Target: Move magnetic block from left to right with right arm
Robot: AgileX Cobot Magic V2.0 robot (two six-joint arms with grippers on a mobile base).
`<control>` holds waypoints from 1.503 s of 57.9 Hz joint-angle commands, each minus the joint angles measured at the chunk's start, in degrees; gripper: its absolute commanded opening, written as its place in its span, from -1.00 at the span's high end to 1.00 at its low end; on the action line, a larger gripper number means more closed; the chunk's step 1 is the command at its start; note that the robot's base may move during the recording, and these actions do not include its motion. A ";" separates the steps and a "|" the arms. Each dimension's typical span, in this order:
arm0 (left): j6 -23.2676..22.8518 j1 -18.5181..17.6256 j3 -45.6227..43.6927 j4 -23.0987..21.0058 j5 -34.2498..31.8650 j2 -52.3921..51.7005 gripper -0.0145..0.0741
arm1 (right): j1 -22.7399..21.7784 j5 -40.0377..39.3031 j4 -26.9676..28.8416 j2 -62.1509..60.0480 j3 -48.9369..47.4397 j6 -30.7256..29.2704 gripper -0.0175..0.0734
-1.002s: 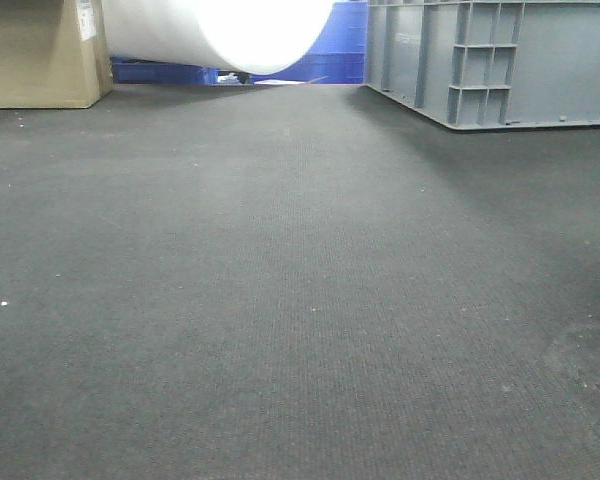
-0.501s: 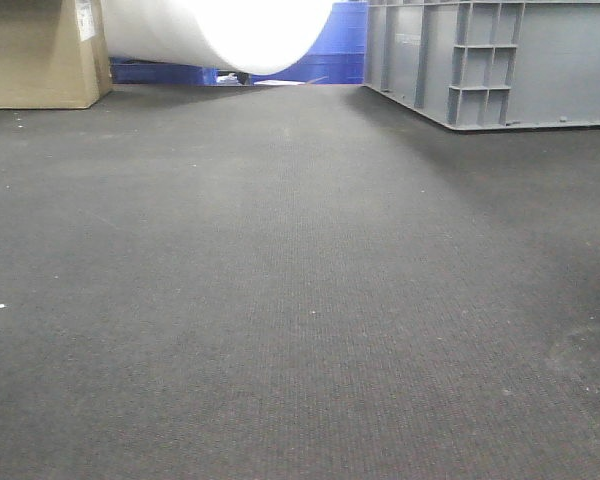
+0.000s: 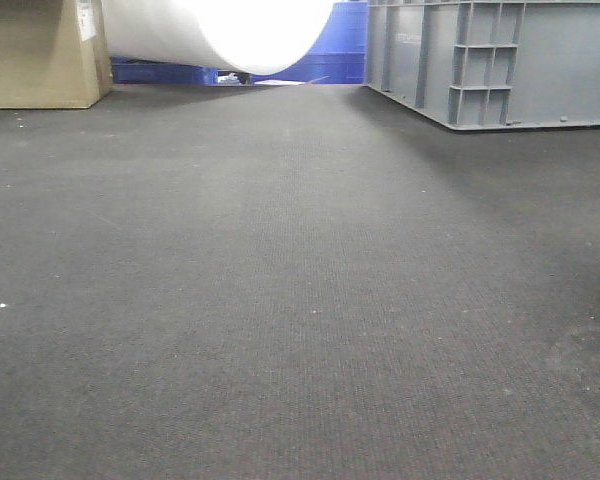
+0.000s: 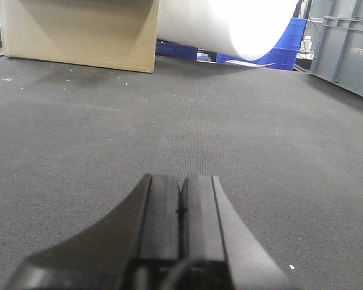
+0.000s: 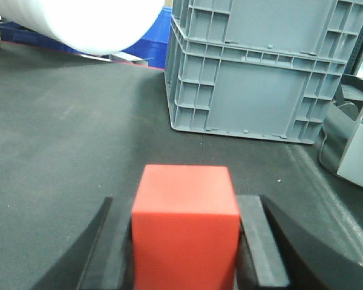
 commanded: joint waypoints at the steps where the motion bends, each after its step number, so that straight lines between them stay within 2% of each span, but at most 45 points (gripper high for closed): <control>1: -0.21 -0.43 0.48 -0.39 -5.15 -0.46 0.94 | -0.33 -5.99 -0.49 0.71 -1.63 -0.28 0.06; 10: -0.21 -0.43 0.48 -0.39 -5.15 -0.46 0.94 | -0.33 -2.77 5.23 2.99 -3.89 -0.23 0.06; 16: -0.21 -0.43 0.48 -0.39 -5.15 -0.46 0.94 | -0.33 2.27 9.36 7.33 -7.83 -0.23 0.06; 22: -0.21 -0.43 0.48 -0.39 -5.15 -0.46 0.94 | 0.64 9.06 10.13 13.79 -12.90 -0.23 0.06; 30: -0.21 -0.43 0.48 -0.39 -5.15 -0.46 0.94 | 5.60 15.75 10.13 23.87 -19.54 -0.23 0.06; 37: -0.21 -0.43 0.48 -0.39 -5.15 -0.46 0.94 | 13.24 16.88 10.13 32.05 -23.21 1.04 0.06; 42: -0.21 -0.43 0.48 -0.39 -5.15 -0.46 0.94 | 17.82 16.88 10.13 38.23 -25.43 5.13 0.06; 48: -0.21 -0.43 0.48 -0.39 -5.15 -0.46 0.94 | 22.39 17.80 9.69 46.21 -28.72 14.68 0.05; 53: -0.21 -0.43 0.48 -0.39 -5.15 -0.46 0.94 | 25.41 21.66 7.12 52.13 -32.20 20.97 0.05; 61: -0.21 -0.43 0.48 -0.39 -5.15 -0.46 0.94 | 30.62 32.12 4.42 62.09 -40.83 29.64 0.05; 74: -0.21 -0.43 0.48 -0.39 -5.15 -0.46 0.94 | 36.69 46.78 4.73 75.58 -55.23 36.46 0.05; 80: -0.21 -0.43 0.48 -0.39 -5.15 -0.46 0.94 | 38.30 50.23 5.33 79.99 -60.32 39.72 0.05; 87: -0.21 -0.43 0.48 -0.39 -5.15 -0.46 0.94 | 40.11 52.61 5.39 84.57 -65.53 39.73 0.05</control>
